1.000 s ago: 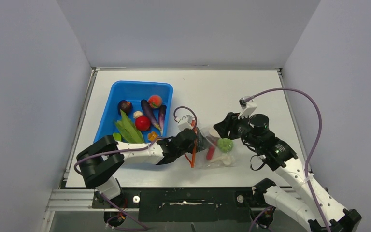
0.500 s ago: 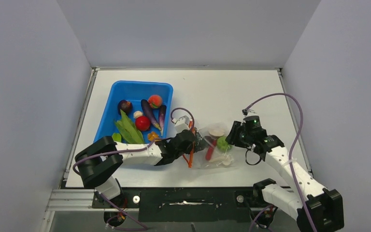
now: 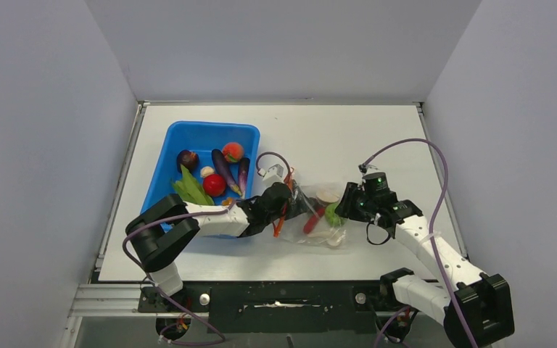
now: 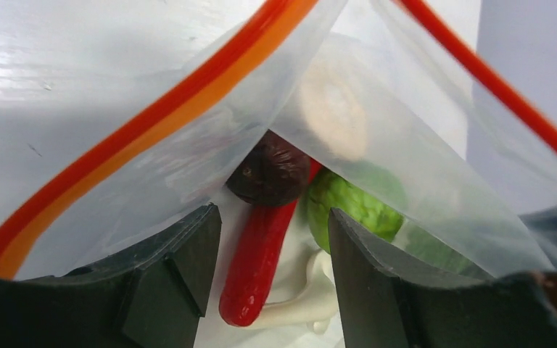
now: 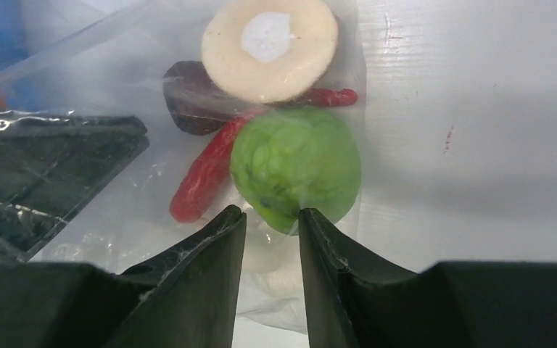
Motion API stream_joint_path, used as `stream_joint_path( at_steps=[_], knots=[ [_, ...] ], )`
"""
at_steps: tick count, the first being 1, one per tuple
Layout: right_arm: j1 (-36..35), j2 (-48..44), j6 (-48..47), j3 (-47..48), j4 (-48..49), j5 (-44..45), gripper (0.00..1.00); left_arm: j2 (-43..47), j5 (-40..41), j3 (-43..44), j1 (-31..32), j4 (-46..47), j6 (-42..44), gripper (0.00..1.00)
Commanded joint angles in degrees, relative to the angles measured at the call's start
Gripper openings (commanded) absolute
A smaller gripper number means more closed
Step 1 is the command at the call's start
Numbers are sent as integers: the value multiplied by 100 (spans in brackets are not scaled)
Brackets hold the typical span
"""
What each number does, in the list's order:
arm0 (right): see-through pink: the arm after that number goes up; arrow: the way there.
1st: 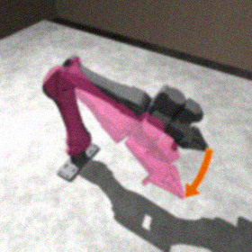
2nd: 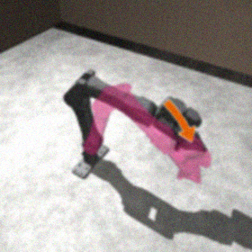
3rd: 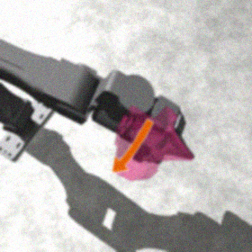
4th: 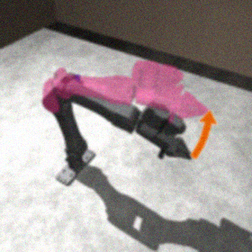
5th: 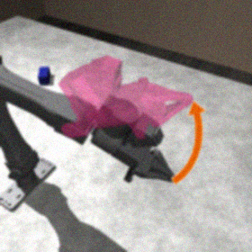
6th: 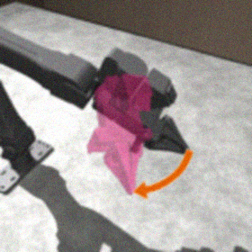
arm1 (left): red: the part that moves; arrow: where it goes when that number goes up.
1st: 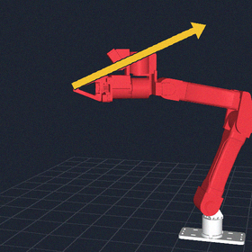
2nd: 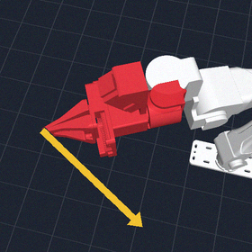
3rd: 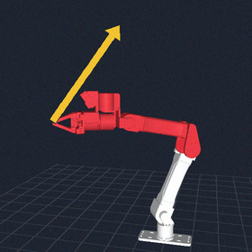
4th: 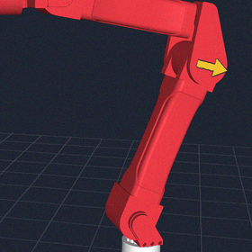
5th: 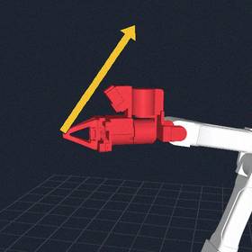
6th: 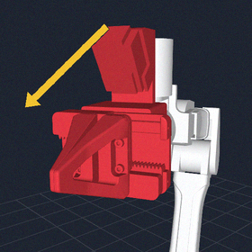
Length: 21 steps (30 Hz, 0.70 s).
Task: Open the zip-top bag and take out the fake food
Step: Pick up the fake fruit from the zipper food storage bag.
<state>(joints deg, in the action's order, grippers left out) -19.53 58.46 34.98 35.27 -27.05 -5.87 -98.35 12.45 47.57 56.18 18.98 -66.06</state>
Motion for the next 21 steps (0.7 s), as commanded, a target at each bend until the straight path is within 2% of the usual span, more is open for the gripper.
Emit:
stream_joint_path(
  at_steps=[1, 4, 10, 14, 21],
  knots=[
    [19, -232, 15, 56, 243, -104, 34, -165, 288, 613, -31, -457, 66, 56],
    [11, -264, 18, 16, 248, -130, 34, -397, 592, 1037, 40, -1356, 165, 56],
    [15, -271, 30, 54, 229, -169, 33, -662, 1082, 1346, 254, -1859, 81, 57],
    [21, -345, -18, 120, 161, -34, 33, -641, 1037, 1262, 265, -1638, -5, 57],
    [86, -248, -278, 549, 176, 301, 29, -190, 1200, 551, 236, -611, -510, 56]
  ],
)
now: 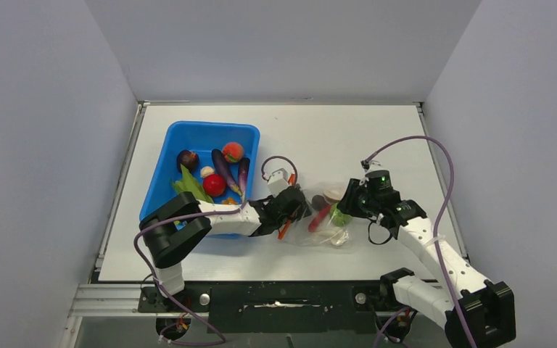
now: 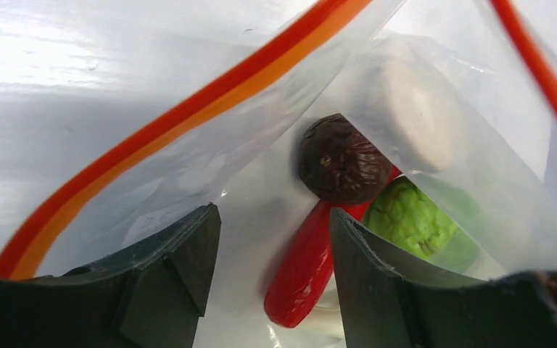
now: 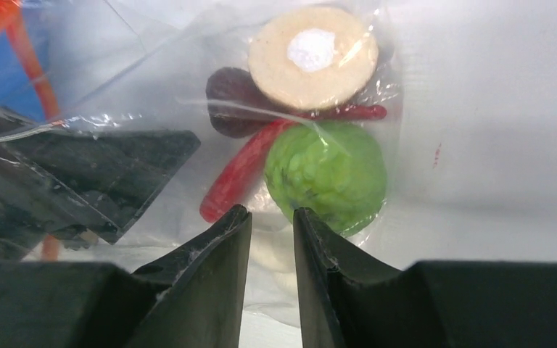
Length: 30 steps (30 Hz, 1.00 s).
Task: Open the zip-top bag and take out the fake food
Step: Pick up the fake fruit from the zipper food storage bag.
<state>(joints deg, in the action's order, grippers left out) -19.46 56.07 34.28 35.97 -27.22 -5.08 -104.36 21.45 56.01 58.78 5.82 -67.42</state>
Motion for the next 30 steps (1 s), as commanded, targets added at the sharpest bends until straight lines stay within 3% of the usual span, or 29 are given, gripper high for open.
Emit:
stream_joint_path(
  at_steps=[1, 6, 13, 21, 26, 30],
  knots=[
    [107, 69, -221, 546, 225, 180, 28, 469, 381, -436, -13, 852, -403, 54],
    [203, 674, -328, 900, 434, -381, 19, 532, 356, -682, -1, 1030, -479, 47],
    [211, 1561, -450, 1002, 565, -1352, 21, 502, 230, -784, 36, 1263, -527, 44],
    [218, 2204, -729, 885, 340, -1095, 21, 569, 194, -938, 37, 1482, -556, 48],
    [141, 1618, -591, 764, 405, -1493, 19, 638, 150, -1124, 37, 1855, -521, 49],
    [175, 1155, -709, 1021, 311, -939, 19, 636, 141, -1204, 43, 2067, -548, 49]
  ],
)
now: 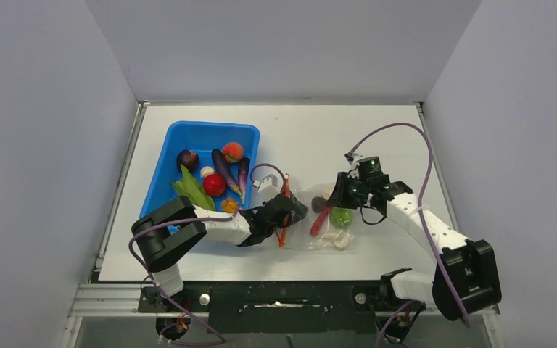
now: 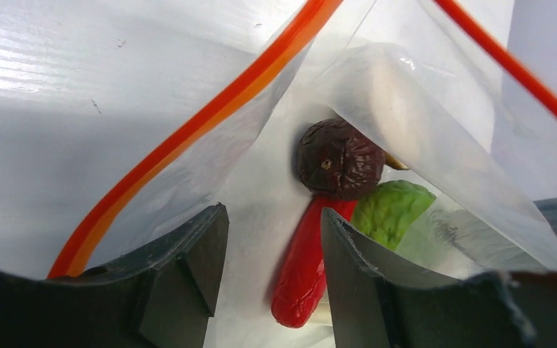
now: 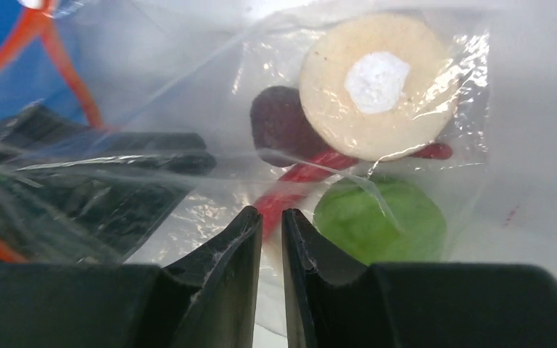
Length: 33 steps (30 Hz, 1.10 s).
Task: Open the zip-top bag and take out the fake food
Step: Pick up the fake fruit from the zipper food storage bag.
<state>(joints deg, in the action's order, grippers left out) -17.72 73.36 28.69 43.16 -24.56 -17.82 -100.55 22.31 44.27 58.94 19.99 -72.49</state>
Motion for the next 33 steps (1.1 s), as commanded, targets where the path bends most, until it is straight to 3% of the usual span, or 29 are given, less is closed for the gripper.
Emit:
stream_joint_path(
  at_steps=[1, 4, 15, 23, 33],
  knots=[
    [10, -591, -170, 401, -24, 541, 19, 248, 62, -22, 34, 659, -42, 49],
    [20, -492, -222, 545, -38, 801, 18, 234, 88, -7, 47, 627, -20, 49],
    [-23, 1065, -222, 273, 344, 112, 18, 236, 20, -98, 56, 874, 85, 49],
    [-49, 889, -179, 74, 482, 30, 18, 151, -45, -113, 56, 1114, 106, 55],
    [-47, 762, 19, -66, 668, -140, 18, -432, -546, 569, 48, 925, 357, 60]
  ],
)
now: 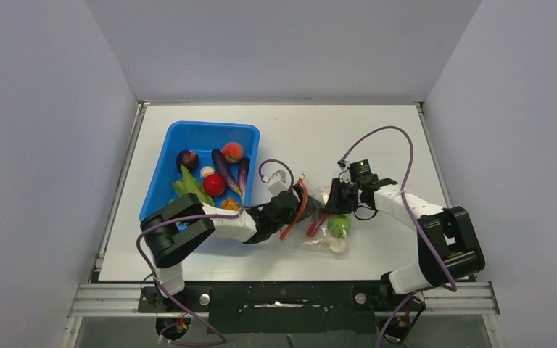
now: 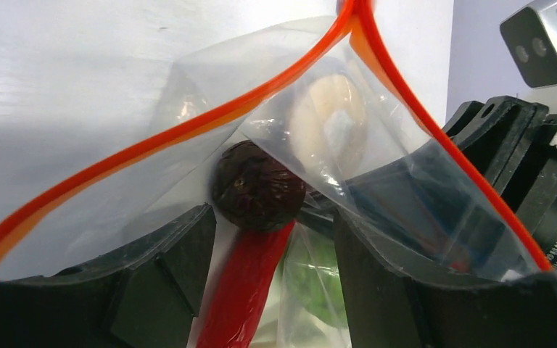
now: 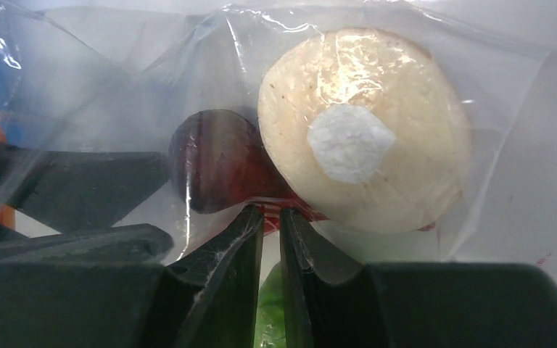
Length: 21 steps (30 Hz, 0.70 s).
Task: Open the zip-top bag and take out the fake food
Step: Pick up the fake fruit from the zipper food storage bag.
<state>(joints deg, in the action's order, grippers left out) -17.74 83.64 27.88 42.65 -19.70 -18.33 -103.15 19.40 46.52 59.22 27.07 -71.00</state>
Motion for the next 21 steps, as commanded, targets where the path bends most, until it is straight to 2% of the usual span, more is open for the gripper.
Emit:
stream_joint_path(
  at_steps=[1, 8, 11, 14, 21],
  knots=[
    [-38, -275, 75, -5, 144, -47, 18, -200, -298, 334, 7, 226, 243, 60],
    [-30, -407, -147, 68, 2, -1, 18, -237, -584, 263, -166, 99, 253, 60],
    [-31, -553, -159, 35, 58, -49, 18, -210, -181, 469, -118, -514, 292, 60],
    [-31, -706, -168, 68, 40, 4, 18, -268, -148, 639, -104, -853, 345, 60],
    [-36, -1204, -255, 161, -82, 917, 21, -328, -291, 555, -85, -395, 320, 60]
  ],
)
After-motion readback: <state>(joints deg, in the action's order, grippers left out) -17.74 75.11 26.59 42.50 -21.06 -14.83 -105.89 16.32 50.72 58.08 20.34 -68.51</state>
